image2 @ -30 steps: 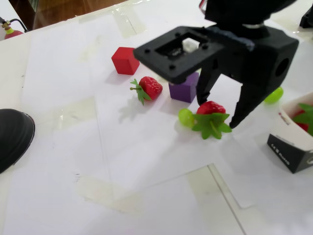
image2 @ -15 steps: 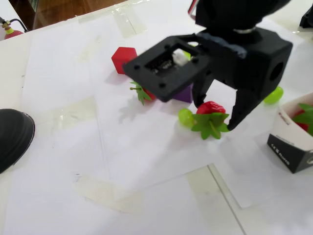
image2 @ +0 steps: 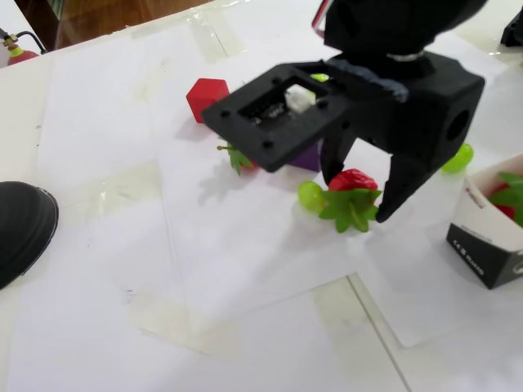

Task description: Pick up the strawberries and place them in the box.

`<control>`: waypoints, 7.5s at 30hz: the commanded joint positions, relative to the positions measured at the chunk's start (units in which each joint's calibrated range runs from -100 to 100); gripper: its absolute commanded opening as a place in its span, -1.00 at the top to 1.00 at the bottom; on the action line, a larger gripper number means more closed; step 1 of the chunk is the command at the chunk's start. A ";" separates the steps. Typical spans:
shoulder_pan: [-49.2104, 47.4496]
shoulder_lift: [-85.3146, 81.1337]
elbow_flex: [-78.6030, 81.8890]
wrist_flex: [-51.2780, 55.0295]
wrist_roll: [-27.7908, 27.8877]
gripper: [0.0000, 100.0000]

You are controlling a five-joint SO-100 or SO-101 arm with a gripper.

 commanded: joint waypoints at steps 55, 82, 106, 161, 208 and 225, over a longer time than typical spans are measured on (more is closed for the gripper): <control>-10.07 -15.25 -32.95 36.39 -4.79 0.75; -16.25 -17.57 0.69 10.41 -9.96 0.74; -15.37 -18.17 -19.04 28.30 -11.23 0.43; 16.54 9.51 -23.22 6.08 4.54 0.43; 16.47 8.57 -17.31 -0.70 4.79 0.57; 16.47 8.05 -16.31 -0.86 4.25 0.71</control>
